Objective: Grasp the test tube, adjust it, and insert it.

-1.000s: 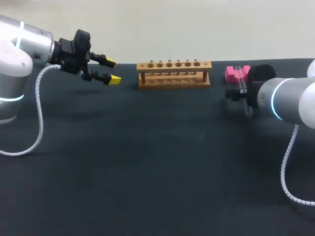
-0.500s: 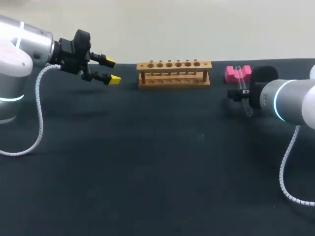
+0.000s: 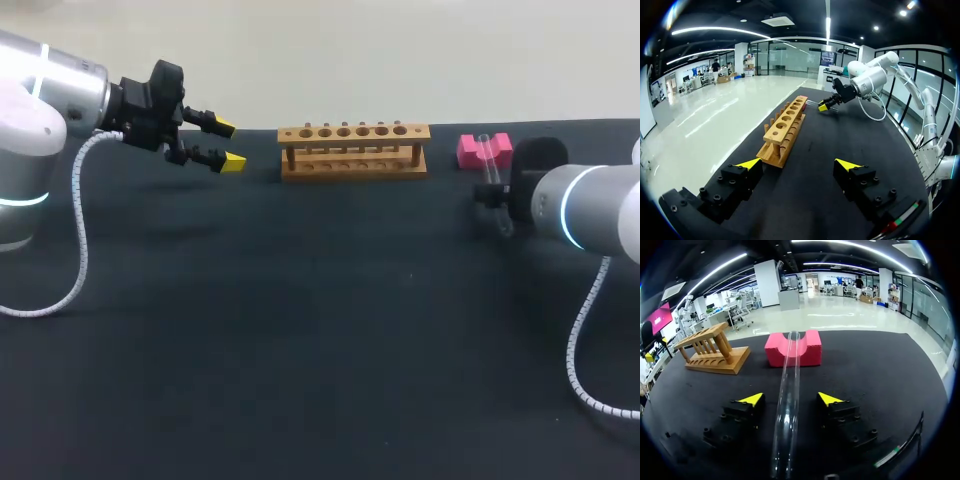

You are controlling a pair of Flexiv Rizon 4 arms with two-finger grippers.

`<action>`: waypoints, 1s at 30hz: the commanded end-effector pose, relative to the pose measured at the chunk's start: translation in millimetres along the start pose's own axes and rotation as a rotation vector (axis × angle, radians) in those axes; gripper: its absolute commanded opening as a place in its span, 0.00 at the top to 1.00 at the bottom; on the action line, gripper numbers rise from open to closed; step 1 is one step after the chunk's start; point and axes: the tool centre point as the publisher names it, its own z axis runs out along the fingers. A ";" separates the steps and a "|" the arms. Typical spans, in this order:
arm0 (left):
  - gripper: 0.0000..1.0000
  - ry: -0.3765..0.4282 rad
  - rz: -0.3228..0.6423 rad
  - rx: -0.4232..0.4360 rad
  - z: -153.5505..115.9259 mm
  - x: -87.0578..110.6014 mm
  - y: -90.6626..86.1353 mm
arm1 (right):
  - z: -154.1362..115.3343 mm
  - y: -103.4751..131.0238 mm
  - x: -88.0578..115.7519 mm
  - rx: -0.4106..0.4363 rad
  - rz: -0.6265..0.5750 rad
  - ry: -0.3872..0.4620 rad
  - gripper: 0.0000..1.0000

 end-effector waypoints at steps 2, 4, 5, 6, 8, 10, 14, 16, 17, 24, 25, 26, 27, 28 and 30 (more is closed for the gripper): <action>0.00 -0.002 0.002 -0.002 0.1 0.7 -0.3 | 2.4 -0.9 1.1 -0.007 0.000 -0.003 0.53; 0.00 -0.002 0.002 -0.002 0.1 0.7 -0.3 | 2.6 -0.8 1.3 -0.007 0.001 -0.003 0.54; 0.00 -0.002 0.002 -0.002 0.1 0.7 -0.3 | 3.1 -0.7 1.5 -0.008 0.002 -0.002 0.54; 0.00 -0.002 0.002 -0.002 0.1 0.7 -0.3 | 3.2 -0.6 1.6 -0.008 0.002 -0.002 0.54; 0.00 -0.002 0.002 -0.002 0.1 0.7 -0.3 | 5.9 -0.8 1.4 -0.007 0.003 -0.001 0.54; 0.00 -0.002 0.002 -0.002 0.1 0.7 -0.3 | 6.4 -0.9 1.3 -0.007 0.002 -0.001 0.54; 0.00 -0.002 0.002 -0.002 0.1 0.7 -0.3 | 8.6 -1.3 0.7 -0.009 -0.001 0.001 0.55; 0.00 -0.002 0.002 -0.002 0.1 0.7 -0.3 | 8.8 -1.6 0.7 -0.009 -0.002 0.002 0.56; 0.00 -0.002 0.002 -0.002 0.1 0.7 -0.3 | 8.9 -2.0 0.8 -0.007 -0.002 0.003 0.64; 0.00 -0.002 0.002 -0.002 0.1 0.7 -0.3 | 6.4 -1.5 3.6 -0.003 0.006 0.007 1.00; 0.00 -0.002 0.002 -0.002 0.1 0.7 -0.3 | 6.2 -1.3 3.8 -0.002 0.008 0.007 1.00; 0.00 -0.002 0.002 -0.002 0.1 0.7 -0.3 | 5.9 -0.7 4.1 -0.001 0.014 0.007 1.00; 0.00 -0.002 0.002 -0.002 0.1 0.7 -0.3 | 5.6 -0.3 4.2 0.001 0.018 0.005 1.00; 0.00 -0.002 0.002 -0.002 0.1 0.7 -0.3 | 5.5 0.1 4.2 0.003 0.022 0.004 1.00; 0.00 -0.002 0.002 -0.002 0.1 0.7 -0.3 | 4.8 1.2 3.9 0.007 0.030 0.002 1.00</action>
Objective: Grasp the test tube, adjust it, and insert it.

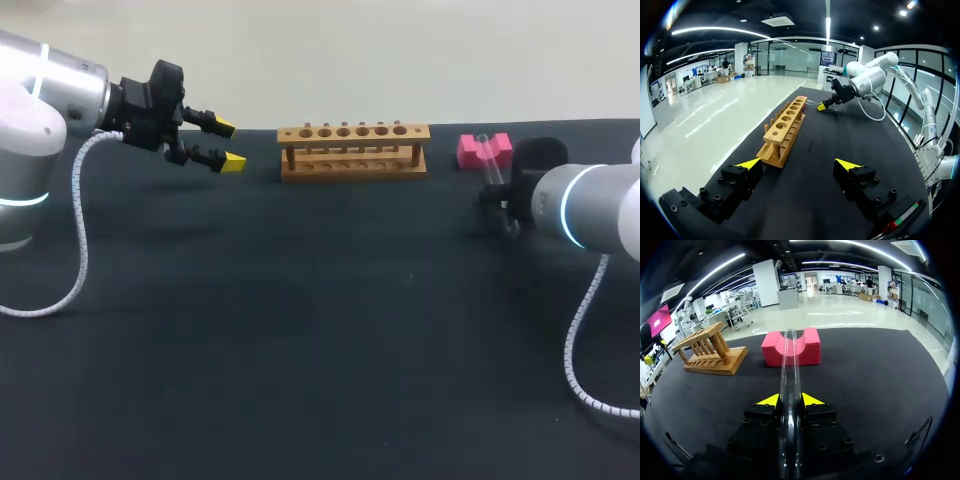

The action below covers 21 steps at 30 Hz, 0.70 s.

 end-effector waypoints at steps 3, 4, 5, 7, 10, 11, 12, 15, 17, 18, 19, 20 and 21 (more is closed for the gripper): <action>0.00 -0.002 0.002 -0.002 0.1 0.7 -0.3 | -2.6 3.9 1.9 0.021 0.020 -0.012 1.00; 0.00 -0.002 0.002 -0.002 0.1 0.7 -0.3 | -3.3 3.9 1.3 0.023 0.023 -0.013 1.00; 0.00 -0.002 0.002 -0.002 0.1 0.7 -0.3 | -4.7 3.9 0.4 0.026 0.026 -0.016 1.00; 0.00 -0.002 0.002 -0.002 0.1 0.7 -0.3 | -8.3 4.0 -1.6 0.031 0.031 -0.023 1.00; 0.00 -0.002 0.002 -0.002 0.1 0.7 -0.3 | -11.7 3.8 -3.6 0.036 0.034 -0.033 1.00; 0.00 -0.002 0.002 -0.002 0.1 0.7 -0.3 | -11.7 3.8 -3.6 0.036 0.034 -0.033 1.00; 0.00 -0.002 0.002 -0.002 0.1 0.7 -0.3 | -11.7 3.8 -3.6 0.036 0.034 -0.033 1.00; 0.00 -0.002 0.002 -0.002 0.1 0.7 -0.3 | -23.1 2.7 -10.4 0.048 0.050 -0.059 1.00; 0.00 -0.002 0.002 -0.002 0.1 0.7 -0.3 | -29.6 2.5 -14.0 0.051 0.058 -0.067 1.00; 0.00 -0.002 0.002 -0.002 0.1 0.7 -0.3 | -33.6 2.6 -16.0 0.053 0.065 -0.071 1.00; 0.00 -0.002 0.002 -0.002 0.1 0.7 -0.3 | -36.3 3.0 -17.3 0.053 0.069 -0.078 1.00; 0.00 -0.002 0.002 -0.002 0.1 0.7 -0.3 | -37.2 3.2 -17.8 0.053 0.070 -0.080 1.00; 0.00 -0.002 0.002 -0.002 0.1 0.7 -0.3 | -37.9 3.3 -18.2 0.053 0.071 -0.082 1.00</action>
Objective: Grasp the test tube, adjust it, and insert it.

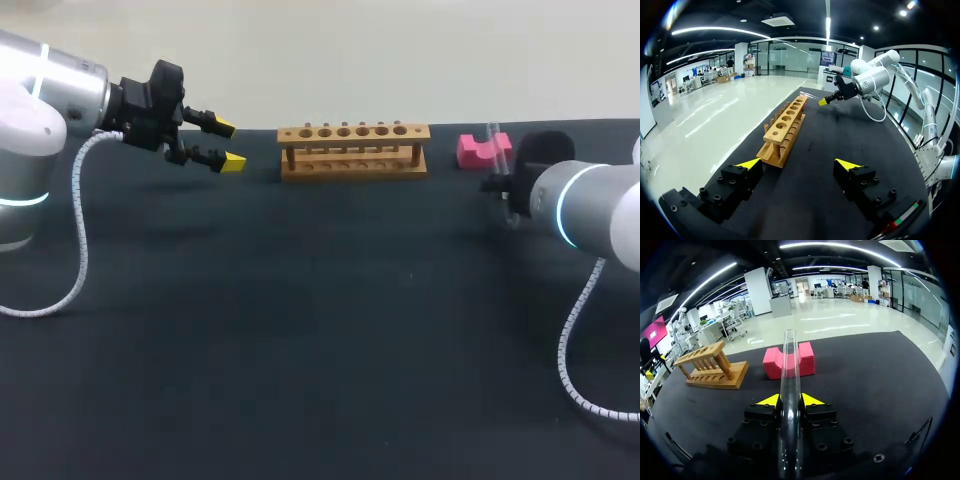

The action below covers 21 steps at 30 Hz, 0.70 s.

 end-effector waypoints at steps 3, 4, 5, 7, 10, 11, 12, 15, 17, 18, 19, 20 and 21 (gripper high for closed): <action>0.00 -0.002 0.002 -0.002 0.1 0.7 -0.3 | -24.4 2.9 -4.9 0.011 0.012 -0.030 1.00; 0.00 -0.002 0.002 -0.002 0.1 0.7 -0.3 | -27.1 4.0 -7.9 0.008 0.022 -0.037 1.00; 0.00 -0.002 0.002 -0.002 0.1 0.7 -0.3 | -30.0 5.0 -10.9 0.006 0.025 -0.042 1.00; 0.00 -0.002 0.002 -0.002 0.1 0.7 -0.3 | -34.0 6.9 -14.9 0.006 0.029 -0.048 1.00; 0.00 -0.002 0.002 -0.002 0.1 0.7 -0.3 | -42.2 12.9 -21.3 0.004 0.029 -0.056 1.00; 0.00 -0.002 0.002 -0.002 0.1 0.7 -0.3 | -44.4 15.1 -22.8 0.004 0.028 -0.057 1.00; 0.00 -0.002 0.002 -0.002 0.1 0.7 -0.3 | -46.7 17.2 -24.2 0.004 0.028 -0.059 1.00; 0.00 -0.002 0.002 -0.002 0.1 0.7 -0.3 | -51.8 22.4 -26.6 0.005 0.033 -0.063 1.00; 0.00 -0.002 0.002 -0.002 0.1 0.7 -0.3 | -55.0 26.4 -28.0 0.009 0.041 -0.066 1.00; 0.00 -0.002 0.002 -0.002 0.1 0.7 -0.3 | -56.1 28.0 -28.5 0.011 0.044 -0.065 1.00; 0.00 -0.002 0.002 -0.002 0.1 0.7 -0.3 | -59.6 33.6 -29.9 0.015 0.047 -0.069 1.00; 0.00 -0.002 0.002 -0.002 0.1 0.7 -0.3 | -61.0 36.6 -30.7 0.017 0.051 -0.070 1.00; 0.00 -0.002 0.002 -0.002 0.1 0.7 -0.3 | -62.5 39.8 -31.5 0.018 0.053 -0.071 1.00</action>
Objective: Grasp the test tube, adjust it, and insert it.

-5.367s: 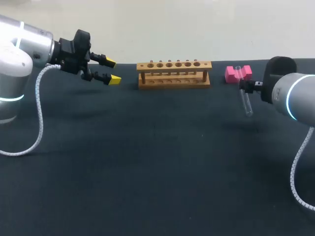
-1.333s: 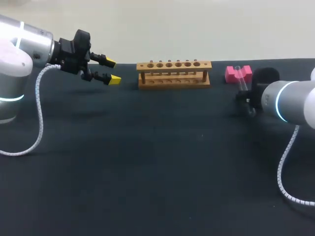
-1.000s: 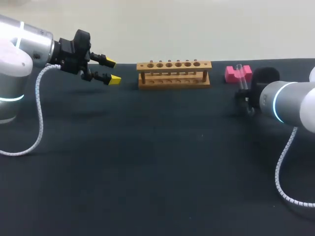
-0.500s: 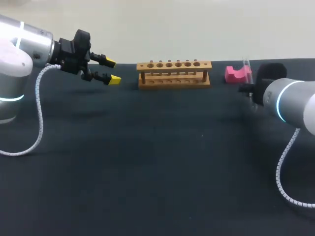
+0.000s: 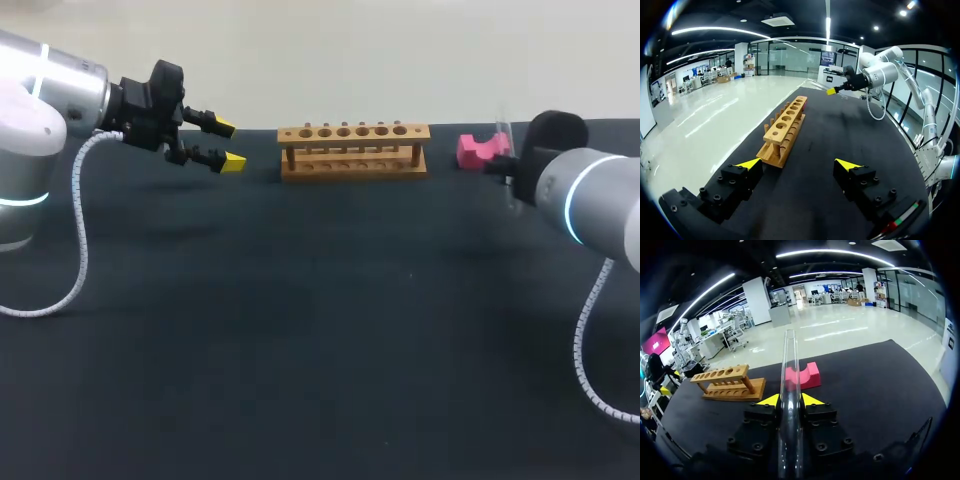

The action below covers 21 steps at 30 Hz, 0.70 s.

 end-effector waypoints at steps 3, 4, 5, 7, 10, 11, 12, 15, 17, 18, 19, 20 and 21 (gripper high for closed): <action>0.00 -0.003 0.002 -0.002 0.2 0.7 -0.3 | -13.2 20.3 -3.0 0.036 0.014 -0.010 1.00; 0.00 -0.003 0.002 -0.002 0.2 0.7 -0.3 | -14.2 22.8 -3.4 0.036 0.018 -0.014 1.00; 0.00 -0.003 0.002 -0.002 0.2 0.7 -0.3 | -15.0 25.5 -3.6 0.038 0.024 -0.016 1.00; 0.00 -0.003 0.002 -0.002 0.2 0.7 -0.3 | -16.6 30.9 -3.5 0.038 0.030 -0.019 1.00; 0.00 -0.003 0.002 -0.002 0.2 0.7 -0.3 | -18.8 38.8 -3.0 0.031 0.033 -0.021 1.00; 0.00 -0.003 0.002 -0.002 0.2 0.7 -0.3 | -19.9 42.0 -2.9 0.030 0.034 -0.024 1.00; 0.00 -0.003 0.002 -0.002 0.2 0.7 -0.3 | -20.1 42.7 -2.8 0.029 0.035 -0.025 1.00; 0.00 -0.003 0.002 -0.002 0.2 0.7 -0.3 | -22.4 49.9 -2.2 0.022 0.038 -0.031 1.00; 0.00 -0.003 0.002 -0.002 0.2 0.7 -0.3 | -22.4 51.6 -1.5 0.025 0.047 -0.029 1.00; 0.00 -0.003 0.002 -0.002 0.2 0.7 -0.3 | -22.1 52.4 -0.8 0.024 0.049 -0.025 1.00; 0.00 -0.003 0.002 -0.002 0.2 0.7 -0.3 | -22.0 52.9 -0.2 0.017 0.060 -0.017 1.00; 0.00 -0.003 0.002 -0.002 0.2 0.7 -0.3 | -21.7 53.0 0.2 0.009 0.074 -0.011 1.00; 0.00 -0.003 0.002 -0.002 0.2 0.7 -0.3 | -21.7 53.0 0.2 0.009 0.074 -0.011 1.00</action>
